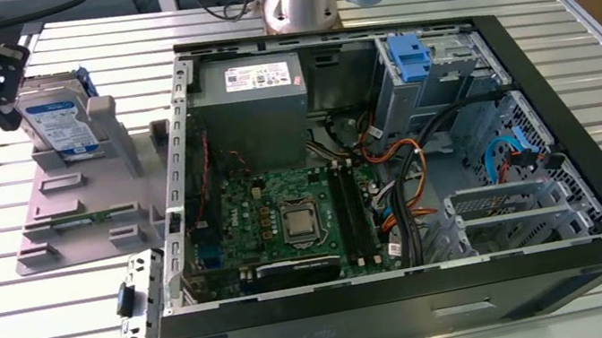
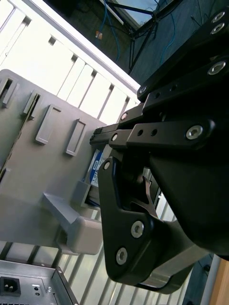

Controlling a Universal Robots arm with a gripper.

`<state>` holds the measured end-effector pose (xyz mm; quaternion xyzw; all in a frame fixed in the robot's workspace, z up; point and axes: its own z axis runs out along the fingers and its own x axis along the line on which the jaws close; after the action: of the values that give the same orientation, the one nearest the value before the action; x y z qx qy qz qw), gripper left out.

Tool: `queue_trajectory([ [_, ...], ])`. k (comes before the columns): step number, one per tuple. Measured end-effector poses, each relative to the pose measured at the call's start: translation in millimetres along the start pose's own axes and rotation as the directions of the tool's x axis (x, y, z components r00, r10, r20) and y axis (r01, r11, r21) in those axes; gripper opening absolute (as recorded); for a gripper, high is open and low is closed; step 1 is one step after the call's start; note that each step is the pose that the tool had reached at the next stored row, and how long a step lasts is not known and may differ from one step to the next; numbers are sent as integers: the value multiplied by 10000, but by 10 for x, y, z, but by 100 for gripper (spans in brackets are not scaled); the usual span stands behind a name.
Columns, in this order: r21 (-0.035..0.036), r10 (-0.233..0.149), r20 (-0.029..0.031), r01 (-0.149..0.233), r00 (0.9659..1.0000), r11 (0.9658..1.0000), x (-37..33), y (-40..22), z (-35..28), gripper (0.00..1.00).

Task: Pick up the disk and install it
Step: 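Reach for the disk, then pick up the disk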

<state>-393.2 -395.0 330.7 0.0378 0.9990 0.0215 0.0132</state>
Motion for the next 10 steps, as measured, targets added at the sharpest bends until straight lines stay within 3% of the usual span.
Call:
queue_trajectory([
  [10,1,-1,0,1,10000,10000,6,-1,2,11],
])
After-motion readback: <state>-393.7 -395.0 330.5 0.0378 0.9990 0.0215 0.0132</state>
